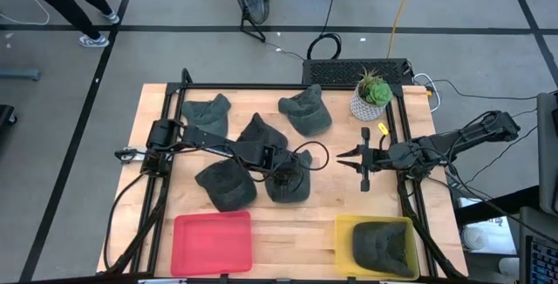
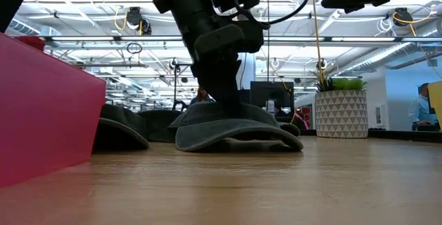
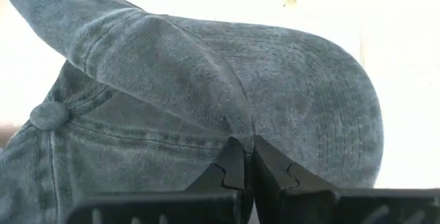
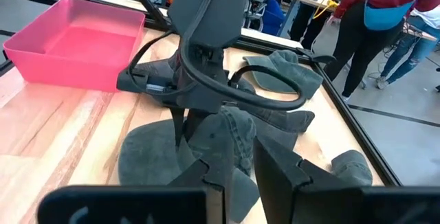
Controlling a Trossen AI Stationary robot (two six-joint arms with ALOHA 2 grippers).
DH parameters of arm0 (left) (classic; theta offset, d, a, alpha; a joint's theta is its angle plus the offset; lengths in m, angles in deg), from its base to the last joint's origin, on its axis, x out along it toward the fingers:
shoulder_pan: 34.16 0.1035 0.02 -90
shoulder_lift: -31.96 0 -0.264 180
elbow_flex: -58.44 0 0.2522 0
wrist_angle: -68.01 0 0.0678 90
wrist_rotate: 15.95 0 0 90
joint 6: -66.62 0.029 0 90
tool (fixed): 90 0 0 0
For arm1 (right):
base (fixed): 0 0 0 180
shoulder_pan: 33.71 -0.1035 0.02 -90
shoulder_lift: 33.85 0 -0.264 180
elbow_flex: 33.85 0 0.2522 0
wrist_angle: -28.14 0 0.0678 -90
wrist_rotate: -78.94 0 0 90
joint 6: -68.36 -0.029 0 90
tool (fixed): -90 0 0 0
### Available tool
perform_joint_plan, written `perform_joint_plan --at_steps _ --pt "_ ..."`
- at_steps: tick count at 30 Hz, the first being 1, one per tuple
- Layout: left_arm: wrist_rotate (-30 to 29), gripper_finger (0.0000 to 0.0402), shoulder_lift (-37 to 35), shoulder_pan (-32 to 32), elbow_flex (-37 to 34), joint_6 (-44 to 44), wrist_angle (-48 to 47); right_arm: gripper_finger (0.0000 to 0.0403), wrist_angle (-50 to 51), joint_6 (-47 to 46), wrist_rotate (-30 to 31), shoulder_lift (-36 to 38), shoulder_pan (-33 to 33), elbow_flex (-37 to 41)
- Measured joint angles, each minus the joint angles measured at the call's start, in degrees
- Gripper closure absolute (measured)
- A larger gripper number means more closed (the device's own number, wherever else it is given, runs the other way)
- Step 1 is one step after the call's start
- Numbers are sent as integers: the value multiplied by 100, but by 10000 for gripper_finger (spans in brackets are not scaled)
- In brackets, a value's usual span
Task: Pick & Place hat
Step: Put the grey cap into the pink bin
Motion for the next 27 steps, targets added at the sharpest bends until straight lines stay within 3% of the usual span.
perform_joint_plan --at_steps 8,15,21,27 --pt "0 394 -48 0 181 -361 -143 358 92 -22 2 141 0 0" --pt "-159 389 -48 -27 1138 -470 -847 358 273 -13 0 227 0 0" --pt "-764 386 -50 -173 2134 -848 -2146 358 451 -51 2 316 2 0" --pt "-1796 394 -50 -475 2669 -1706 -3382 358 499 -195 0 361 2 0"
